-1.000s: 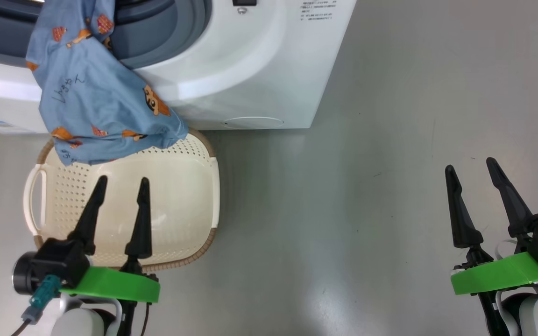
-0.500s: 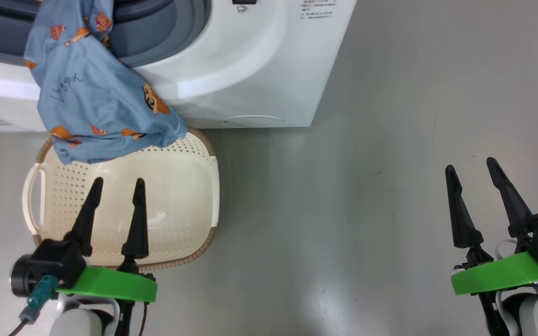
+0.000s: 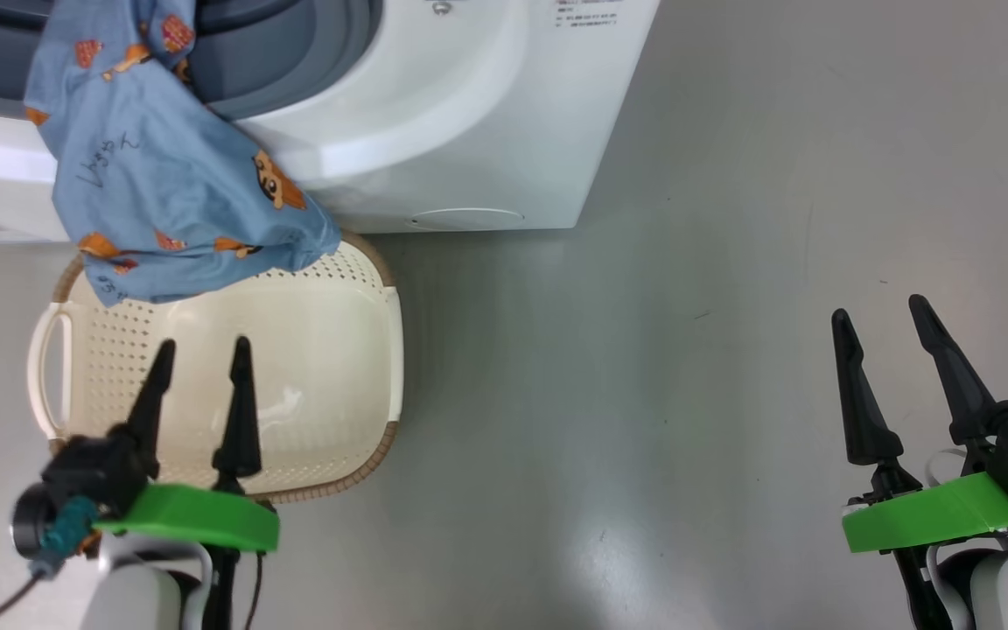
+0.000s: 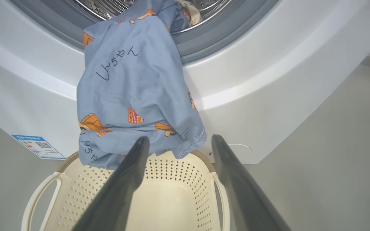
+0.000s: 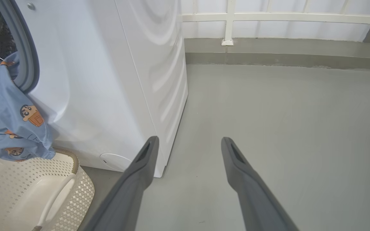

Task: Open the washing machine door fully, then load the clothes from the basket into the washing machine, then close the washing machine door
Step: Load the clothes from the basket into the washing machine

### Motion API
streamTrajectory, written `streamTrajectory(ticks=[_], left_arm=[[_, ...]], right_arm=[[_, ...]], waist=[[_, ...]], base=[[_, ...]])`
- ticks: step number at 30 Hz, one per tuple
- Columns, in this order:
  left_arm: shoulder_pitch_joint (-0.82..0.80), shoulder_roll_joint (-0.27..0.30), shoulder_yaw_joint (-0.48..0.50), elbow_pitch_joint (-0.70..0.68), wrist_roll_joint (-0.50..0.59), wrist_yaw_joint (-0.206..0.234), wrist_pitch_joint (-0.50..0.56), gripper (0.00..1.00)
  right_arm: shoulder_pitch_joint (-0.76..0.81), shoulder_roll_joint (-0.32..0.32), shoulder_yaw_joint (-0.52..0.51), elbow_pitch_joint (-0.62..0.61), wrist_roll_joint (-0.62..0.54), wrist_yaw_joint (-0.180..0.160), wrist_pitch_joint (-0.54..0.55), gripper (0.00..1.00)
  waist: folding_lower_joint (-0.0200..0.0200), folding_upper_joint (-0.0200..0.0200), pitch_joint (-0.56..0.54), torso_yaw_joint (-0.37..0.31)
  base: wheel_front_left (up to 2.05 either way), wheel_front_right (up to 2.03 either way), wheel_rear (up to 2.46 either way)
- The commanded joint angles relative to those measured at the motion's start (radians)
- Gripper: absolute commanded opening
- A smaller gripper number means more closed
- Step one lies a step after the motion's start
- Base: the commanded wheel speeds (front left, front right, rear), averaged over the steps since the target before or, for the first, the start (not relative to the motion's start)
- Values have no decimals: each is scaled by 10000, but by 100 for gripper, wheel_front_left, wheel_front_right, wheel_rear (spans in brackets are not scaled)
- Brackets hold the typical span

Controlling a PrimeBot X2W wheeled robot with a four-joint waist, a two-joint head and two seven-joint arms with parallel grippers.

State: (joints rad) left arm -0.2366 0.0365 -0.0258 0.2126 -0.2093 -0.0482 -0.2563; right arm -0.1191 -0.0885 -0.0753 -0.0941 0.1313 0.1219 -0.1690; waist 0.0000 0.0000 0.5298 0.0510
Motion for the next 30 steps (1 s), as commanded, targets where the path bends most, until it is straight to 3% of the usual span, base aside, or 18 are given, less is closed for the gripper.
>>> streamTrajectory(ticks=[1, 11, 20, 30], left_arm=[[-179, 139, 387, -110, -50, 95, -55, 100], [-1923, 521, 966, 2082, 332, -11, -55, 100], [-4132, 1142, 1420, 5034, -153, -280, -55, 100], [-5872, 1447, 1563, 7131, -884, -664, -1, 100]], right_arm=[[56, 12, 262, -220, -87, 88, -41, 100], [-52, 50, 374, -14, -99, 88, -123, 100], [-206, 66, 471, 169, -125, 88, -192, 100], [-332, 98, 527, 249, -148, 88, -250, 100]], waist=[[0, 0, 31, -40], [0, 0, 307, -275], [0, 0, 611, -508], [0, 0, 868, -667]], base=[[0, 0, 0], [0, 0, 0], [0, 0, 0], [0, 0, 0]])
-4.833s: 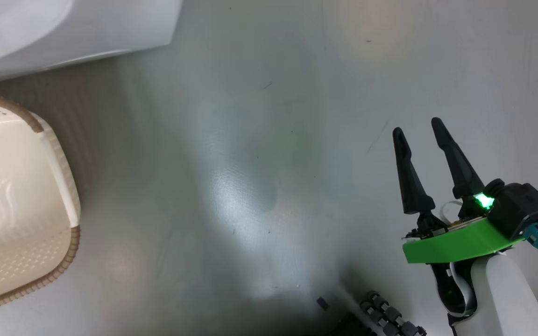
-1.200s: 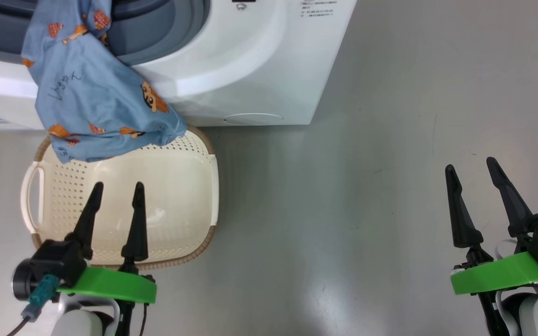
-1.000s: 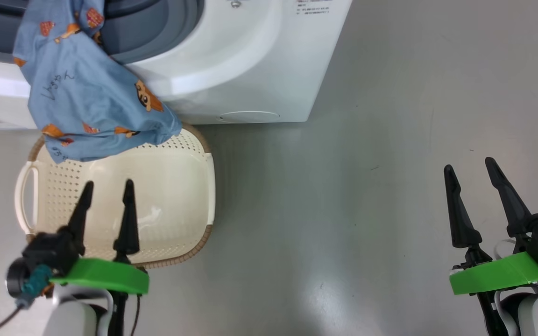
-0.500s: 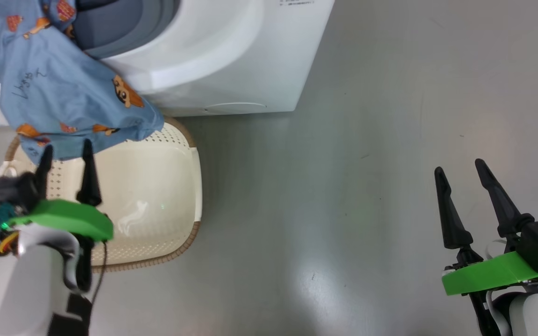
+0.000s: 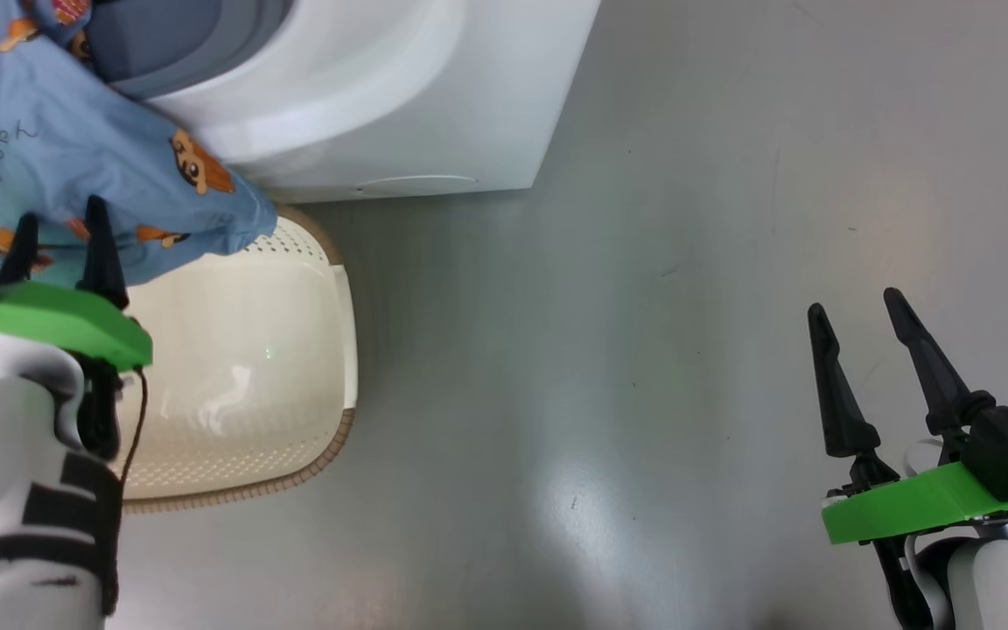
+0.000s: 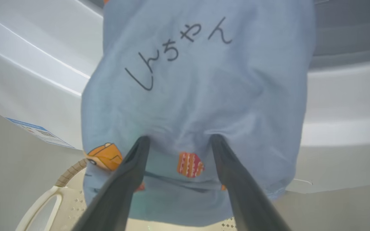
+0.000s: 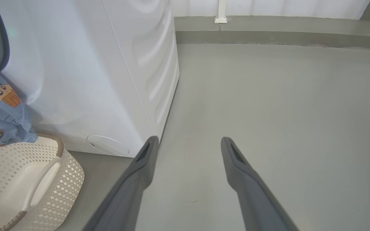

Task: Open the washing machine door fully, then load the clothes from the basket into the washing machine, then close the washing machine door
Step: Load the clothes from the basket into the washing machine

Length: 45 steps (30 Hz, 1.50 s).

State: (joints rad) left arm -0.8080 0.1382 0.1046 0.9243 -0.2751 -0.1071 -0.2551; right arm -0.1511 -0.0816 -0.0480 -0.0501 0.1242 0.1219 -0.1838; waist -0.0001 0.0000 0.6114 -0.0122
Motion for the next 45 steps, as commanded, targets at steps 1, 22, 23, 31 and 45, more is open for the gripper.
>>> streamTrajectory(ticks=[1, 22, 23, 31, 45], left_arm=[[-315, 449, 252, 174, -351, -119, 29, 100], [-1952, 987, -745, 2125, -1373, -233, 173, 100], [-1985, 1001, -800, 2152, -1460, -234, 182, 100], [-2183, 1223, -1243, 2324, -2059, -235, 220, 100], [-1757, 1505, -2283, 1775, -2997, -235, 65, 0]], right_arm=[[-29, 35, 269, -192, -78, 88, -104, 100], [-205, 71, 434, 41, -87, 88, -258, 100], [-205, 71, 443, 45, -92, 88, -258, 100], [-229, 62, 500, 39, -127, 88, -235, 100], [-278, 108, 530, 191, -105, 88, -275, 100]], waist=[[1, 0, 84, -53], [1, 0, 270, -382], [1, 0, 268, -385], [1, 0, 266, -424], [1, 0, -1, -508]], base=[[0, 0, 0], [0, 0, 0], [0, 0, 0], [0, 0, 0], [0, 0, 0]])
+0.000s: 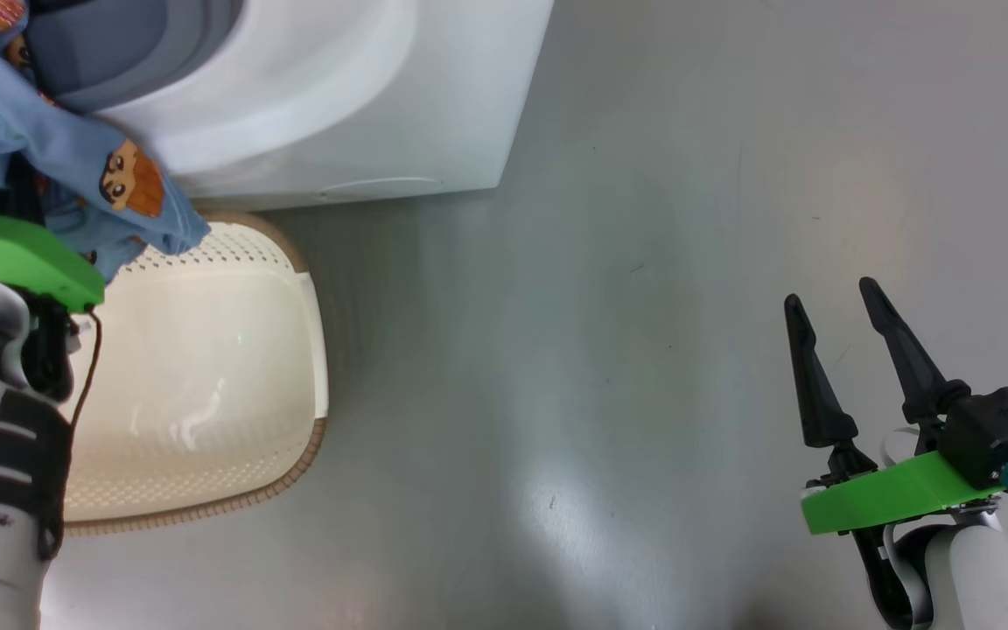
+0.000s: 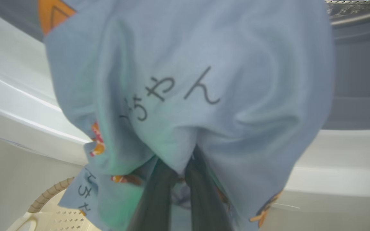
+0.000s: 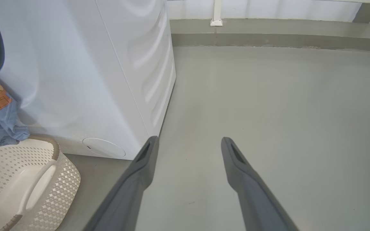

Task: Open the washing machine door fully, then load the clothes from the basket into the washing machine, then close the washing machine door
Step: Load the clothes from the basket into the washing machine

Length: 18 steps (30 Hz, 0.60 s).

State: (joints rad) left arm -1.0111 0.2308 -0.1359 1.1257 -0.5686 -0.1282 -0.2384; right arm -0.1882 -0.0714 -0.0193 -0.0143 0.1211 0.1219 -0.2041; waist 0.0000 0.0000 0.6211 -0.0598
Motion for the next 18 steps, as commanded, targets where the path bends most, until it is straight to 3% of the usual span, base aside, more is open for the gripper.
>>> streamTrajectory(ticks=[1, 7, 18], left_arm=[[376, 619, 70, -354, -134, -24, -132, 0], [936, 1058, -448, -1390, 245, -24, -224, 0], [1237, 1641, 283, -4525, 860, 387, -231, 0]], right_arm=[[99, 16, 240, -138, -63, 88, -91, 100], [142, 62, 174, -56, -14, 88, -155, 100], [126, 132, 273, 86, 81, 88, -276, 100]], waist=[[0, 0, -160, -49], [0, 0, -374, -63], [0, 0, -301, -138]], base=[[0, 0, 0], [0, 0, 0], [0, 0, 0]])
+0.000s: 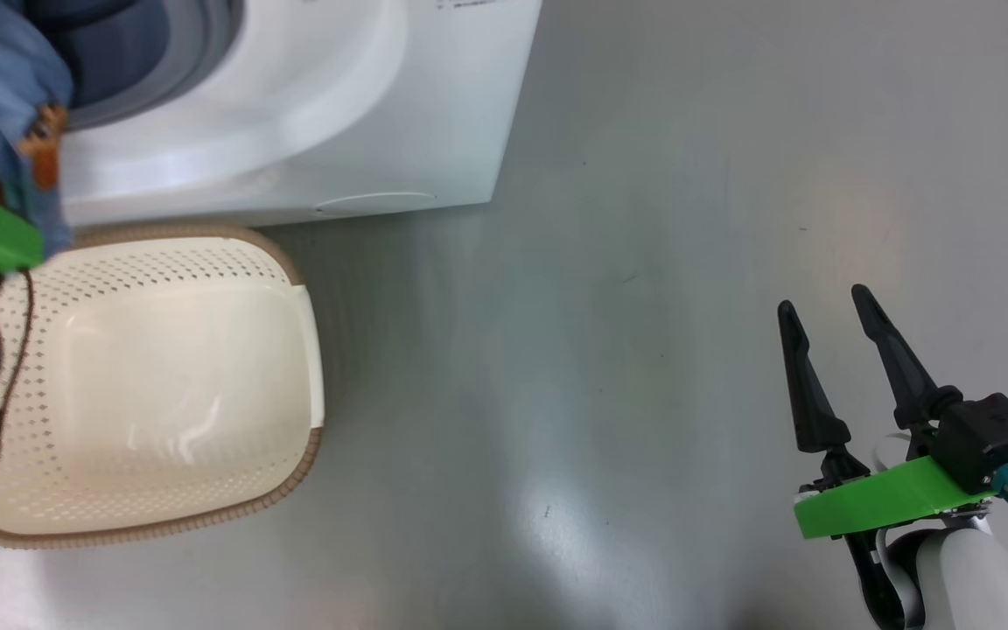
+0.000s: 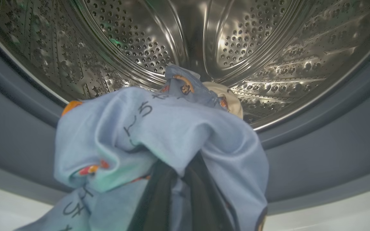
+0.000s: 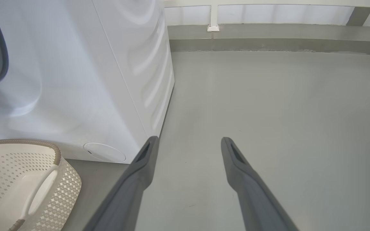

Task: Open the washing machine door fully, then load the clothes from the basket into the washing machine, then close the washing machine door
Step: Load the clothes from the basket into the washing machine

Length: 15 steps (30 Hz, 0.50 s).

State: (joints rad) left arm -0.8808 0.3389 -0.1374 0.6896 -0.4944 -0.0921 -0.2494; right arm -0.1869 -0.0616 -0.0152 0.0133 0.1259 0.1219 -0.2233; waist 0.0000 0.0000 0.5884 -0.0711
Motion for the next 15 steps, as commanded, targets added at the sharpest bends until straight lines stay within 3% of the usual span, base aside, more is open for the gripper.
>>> streamTrajectory(ticks=[1, 15], left_arm=[[-160, 620, 318, -373, 133, 38, -122, 0], [-3015, 1852, -71, -1268, 458, -59, 1796, 0]], right_arm=[[96, 39, 246, -179, 49, 88, -97, 100], [-367, 98, 515, 144, 349, 88, -312, 100]], waist=[[0, 0, 73, -58], [0, 0, 1123, -899]], base=[[0, 0, 0], [0, 0, 0]])
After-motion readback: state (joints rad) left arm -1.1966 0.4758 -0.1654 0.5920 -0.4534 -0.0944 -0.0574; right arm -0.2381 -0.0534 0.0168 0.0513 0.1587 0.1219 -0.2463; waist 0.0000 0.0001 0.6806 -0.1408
